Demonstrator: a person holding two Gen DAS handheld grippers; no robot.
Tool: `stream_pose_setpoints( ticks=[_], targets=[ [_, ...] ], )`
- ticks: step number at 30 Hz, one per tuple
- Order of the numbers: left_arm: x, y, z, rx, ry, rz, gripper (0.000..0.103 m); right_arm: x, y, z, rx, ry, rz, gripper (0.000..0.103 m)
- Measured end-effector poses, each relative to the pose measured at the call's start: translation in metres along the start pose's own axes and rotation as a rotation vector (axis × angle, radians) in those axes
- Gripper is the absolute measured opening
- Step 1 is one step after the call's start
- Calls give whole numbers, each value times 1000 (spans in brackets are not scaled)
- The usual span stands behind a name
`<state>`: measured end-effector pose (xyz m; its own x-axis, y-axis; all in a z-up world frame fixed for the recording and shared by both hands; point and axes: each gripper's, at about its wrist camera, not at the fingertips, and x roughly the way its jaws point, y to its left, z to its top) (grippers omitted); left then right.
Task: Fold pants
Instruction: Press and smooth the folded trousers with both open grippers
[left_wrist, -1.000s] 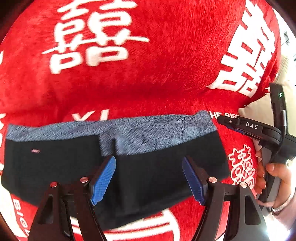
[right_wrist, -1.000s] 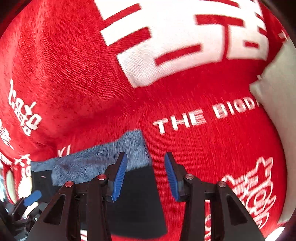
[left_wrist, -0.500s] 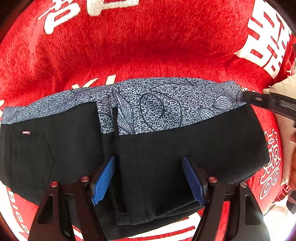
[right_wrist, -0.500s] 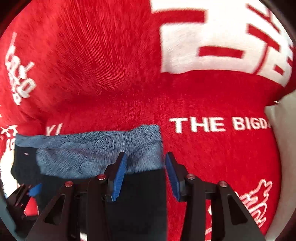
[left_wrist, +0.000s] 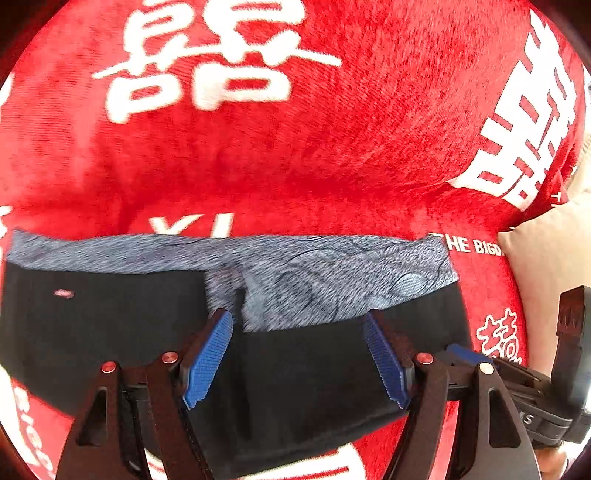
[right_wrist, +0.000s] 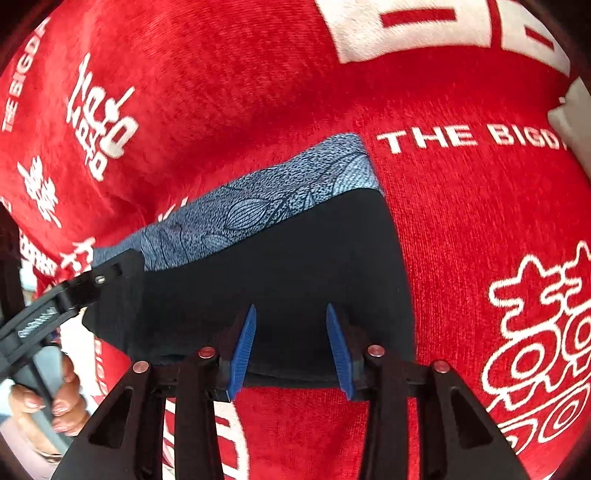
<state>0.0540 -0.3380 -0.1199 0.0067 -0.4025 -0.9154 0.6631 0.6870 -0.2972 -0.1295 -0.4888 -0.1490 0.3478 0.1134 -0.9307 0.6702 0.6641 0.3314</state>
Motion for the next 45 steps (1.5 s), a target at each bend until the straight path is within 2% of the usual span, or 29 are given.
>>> stream_pose_setpoints(
  ticks=[1, 2, 4, 5, 6, 7, 9, 11, 13, 15, 20, 21, 23, 26, 31, 32, 33, 34, 35, 36, 37, 40, 42, 45],
  targets=[
    [8, 3, 2, -6, 17, -11, 74, -1, -2, 2, 12, 4, 12, 43],
    [13, 6, 2, -10, 26, -21, 66, -3, -3, 2, 14, 7, 18, 43],
    [21, 9, 7, -19, 38, -31, 60, -7, -4, 2, 9, 5, 26, 43],
    [23, 13, 6, -24, 41, -42, 50, -11, -5, 5, 5, 3, 31, 43],
    [24, 16, 7, -27, 49, -50, 35, -14, -5, 5, 3, -3, 35, 43],
    [26, 19, 8, -31, 68, -67, 28, -19, -6, 4, 6, -10, 40, 43],
    [26, 24, 4, -26, 95, -84, 20, -25, -5, 2, 10, -13, 51, 44],
    [26, 22, -4, 24, 117, -50, 11, -32, 2, -2, 1, -16, 72, 44],
    [28, 25, -17, 69, 147, -6, 11, -36, 15, -10, -16, 0, 132, 44],
    [25, 34, -24, 53, 152, -2, 11, -36, 33, -20, -62, 15, 149, 44],
    [-1, 63, -24, -78, 99, 53, 11, -20, 93, -42, -306, 21, 103, 45],
    [-5, 67, -25, -89, 93, 64, 11, -15, 103, -42, -329, 18, 102, 47],
    [-11, 74, -30, -99, 89, 83, 11, -9, 118, -40, -372, -1, 76, 62],
    [-15, 82, -40, -91, 99, 104, 11, 6, 138, -41, -444, -2, 28, 63],
    [-22, 98, -54, -97, 93, 108, 12, 30, 139, -27, -362, 40, 14, 63],
    [-22, 101, -55, -103, 94, 107, 11, 38, 140, -24, -349, 56, -5, 56],
    [-23, 104, -56, -112, 95, 106, 11, 51, 141, -23, -336, 99, -33, 42],
    [-24, 108, -58, -123, 98, 105, 11, 66, 136, -26, -281, 165, -24, 24],
    [-24, 111, -59, -129, 99, 104, 11, 69, 132, -31, -236, 176, -1, 24],
    [-26, 112, -59, -134, 98, 102, 11, 65, 132, -36, -227, 143, -1, 24],
    [-29, 114, -60, -132, 94, 102, 12, 62, 136, -43, -256, 138, -6, 24],
    [-28, 107, -55, -107, 101, 105, 12, 53, 137, -49, -257, 164, 64, 26],
    [-28, 98, -48, -96, 97, 89, 12, 39, 132, -47, -259, 150, 94, 27],
    [-28, 73, -34, -58, 84, 48, 12, 13, 111, -37, -213, 73, 29, 32]
  ],
)
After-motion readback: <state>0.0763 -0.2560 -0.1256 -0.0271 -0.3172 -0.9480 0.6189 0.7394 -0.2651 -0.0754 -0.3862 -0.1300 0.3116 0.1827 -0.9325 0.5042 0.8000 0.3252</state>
